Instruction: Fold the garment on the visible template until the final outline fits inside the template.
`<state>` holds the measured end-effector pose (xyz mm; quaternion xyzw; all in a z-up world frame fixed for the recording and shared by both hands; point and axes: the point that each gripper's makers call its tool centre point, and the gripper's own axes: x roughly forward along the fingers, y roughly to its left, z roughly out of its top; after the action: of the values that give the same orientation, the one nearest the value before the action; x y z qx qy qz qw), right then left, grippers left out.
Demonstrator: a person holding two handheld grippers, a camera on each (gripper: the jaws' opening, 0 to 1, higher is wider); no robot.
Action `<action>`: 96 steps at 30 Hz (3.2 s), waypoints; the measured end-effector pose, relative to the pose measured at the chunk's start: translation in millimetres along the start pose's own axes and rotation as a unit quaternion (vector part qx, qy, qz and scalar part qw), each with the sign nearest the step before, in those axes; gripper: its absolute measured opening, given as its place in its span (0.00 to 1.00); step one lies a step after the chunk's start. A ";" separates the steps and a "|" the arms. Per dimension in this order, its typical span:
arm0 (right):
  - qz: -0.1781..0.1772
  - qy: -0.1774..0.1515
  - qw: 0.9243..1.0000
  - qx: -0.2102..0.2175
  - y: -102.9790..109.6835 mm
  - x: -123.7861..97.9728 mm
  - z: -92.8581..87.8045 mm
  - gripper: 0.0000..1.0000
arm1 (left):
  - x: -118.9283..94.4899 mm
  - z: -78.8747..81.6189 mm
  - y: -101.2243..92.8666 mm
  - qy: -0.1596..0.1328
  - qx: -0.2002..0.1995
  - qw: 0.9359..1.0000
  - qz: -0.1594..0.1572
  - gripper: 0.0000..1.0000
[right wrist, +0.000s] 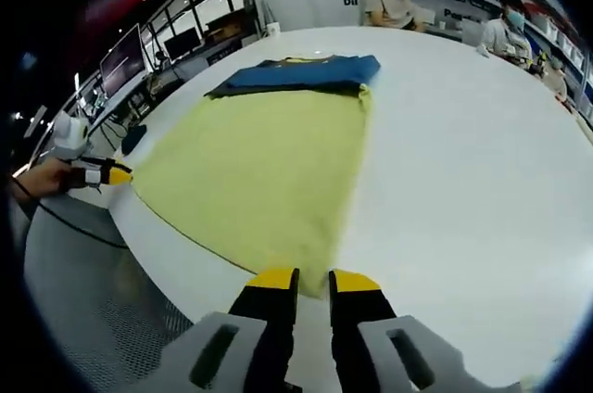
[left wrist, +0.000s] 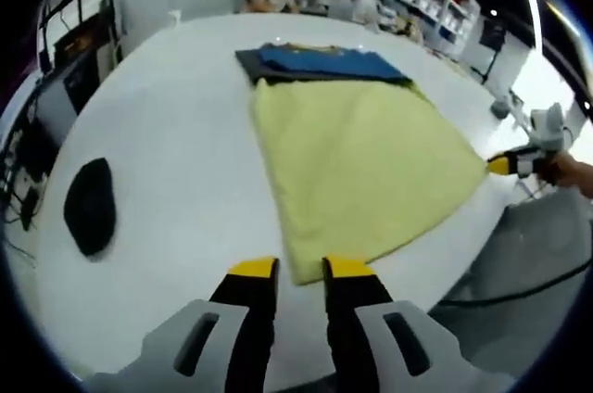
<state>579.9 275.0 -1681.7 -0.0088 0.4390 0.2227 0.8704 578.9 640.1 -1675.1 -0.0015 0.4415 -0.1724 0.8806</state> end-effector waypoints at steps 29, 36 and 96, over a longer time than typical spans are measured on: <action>0.077 -0.053 0.996 -0.002 48.3 -71.0 12.6 0.00 | -72.1 -2.8 -16.5 -0.021 -0.051 0.998 -0.036 0.00; 0.090 -0.060 0.994 -0.004 58.2 -89.4 8.6 0.00 | -104.4 1.4 -29.9 -0.027 -0.010 1.000 -0.003 0.00; 0.031 -0.150 0.983 0.098 -84.3 98.8 275.7 0.00 | 116.4 267.8 108.1 -0.144 -0.016 0.989 0.018 0.00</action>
<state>873.8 294.8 -1603.4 0.1235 0.3232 0.2046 0.9156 884.0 666.3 -1618.9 -0.0321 0.3131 -0.1472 0.9377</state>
